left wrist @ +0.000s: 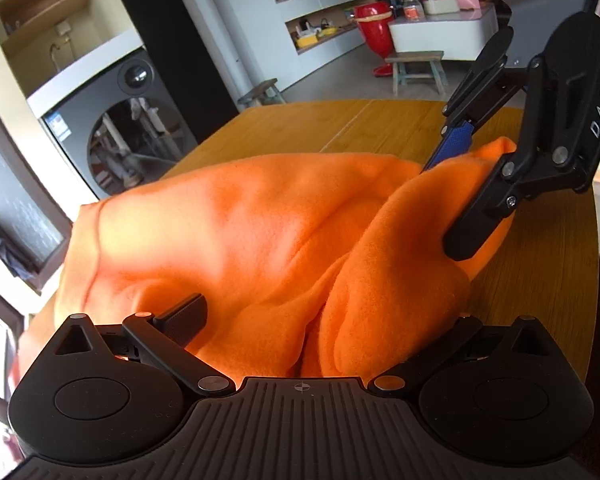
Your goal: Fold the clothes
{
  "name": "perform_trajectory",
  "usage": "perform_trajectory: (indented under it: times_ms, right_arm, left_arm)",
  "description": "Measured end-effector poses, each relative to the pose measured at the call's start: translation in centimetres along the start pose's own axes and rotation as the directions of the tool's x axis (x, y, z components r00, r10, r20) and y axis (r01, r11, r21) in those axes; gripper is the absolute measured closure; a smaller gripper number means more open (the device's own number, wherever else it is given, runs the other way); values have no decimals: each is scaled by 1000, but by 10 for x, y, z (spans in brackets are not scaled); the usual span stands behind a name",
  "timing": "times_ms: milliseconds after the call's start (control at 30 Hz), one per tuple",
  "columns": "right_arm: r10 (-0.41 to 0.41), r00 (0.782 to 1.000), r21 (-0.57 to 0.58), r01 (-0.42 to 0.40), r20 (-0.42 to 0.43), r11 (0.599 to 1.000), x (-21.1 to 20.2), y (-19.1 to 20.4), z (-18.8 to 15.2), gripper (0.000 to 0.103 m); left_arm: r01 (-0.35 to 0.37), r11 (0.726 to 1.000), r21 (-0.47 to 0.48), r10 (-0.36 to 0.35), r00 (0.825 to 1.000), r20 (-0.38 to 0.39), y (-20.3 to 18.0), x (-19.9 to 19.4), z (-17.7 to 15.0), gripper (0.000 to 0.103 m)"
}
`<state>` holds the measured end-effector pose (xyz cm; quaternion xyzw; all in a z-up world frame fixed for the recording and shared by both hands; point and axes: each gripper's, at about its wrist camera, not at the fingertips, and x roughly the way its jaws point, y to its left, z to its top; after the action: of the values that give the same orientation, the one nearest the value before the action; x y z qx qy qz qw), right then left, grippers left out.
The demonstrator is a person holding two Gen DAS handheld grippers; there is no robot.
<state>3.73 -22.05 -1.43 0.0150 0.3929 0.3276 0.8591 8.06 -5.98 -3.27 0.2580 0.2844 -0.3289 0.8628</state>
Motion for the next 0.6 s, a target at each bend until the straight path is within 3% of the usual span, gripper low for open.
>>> perform_trajectory:
  times_ms: [67, 133, 200, 300, 367, 433, 600]
  right_arm:
    - [-11, 999, -13, 11, 44, 1000, -13, -5, 2, 31]
    - [-51, 991, -21, 54, 124, 998, -32, -15, 6, 21]
    - [-131, 973, -20, 137, 191, 990, -48, -27, 7, 17]
    - [-196, 957, -29, 207, 212, 978, -55, -46, 3, 15]
    - [-214, 956, -78, 233, 199, 969, -51, -51, -2, 12]
    - [-218, 963, -174, 245, 161, 954, -40, -45, -8, 12]
    - [-223, 967, -366, 252, 120, 896, -8, -16, -12, 11]
  left_arm:
    - [73, 989, -131, -73, 997, 1, 19, 5, -5, 0]
    - [163, 940, -301, -152, 987, 60, 51, 4, -14, 0]
    - [248, 857, -453, -213, 969, 127, 80, 4, -21, 0]
    - [346, 696, -629, -273, 938, 215, 119, 10, -33, 0]
    - [369, 640, -674, -282, 929, 241, 133, 16, -36, 0]
    - [369, 630, -683, -280, 929, 244, 138, 20, -35, 0]
    - [367, 635, -680, -276, 930, 243, 141, 23, -33, 0]
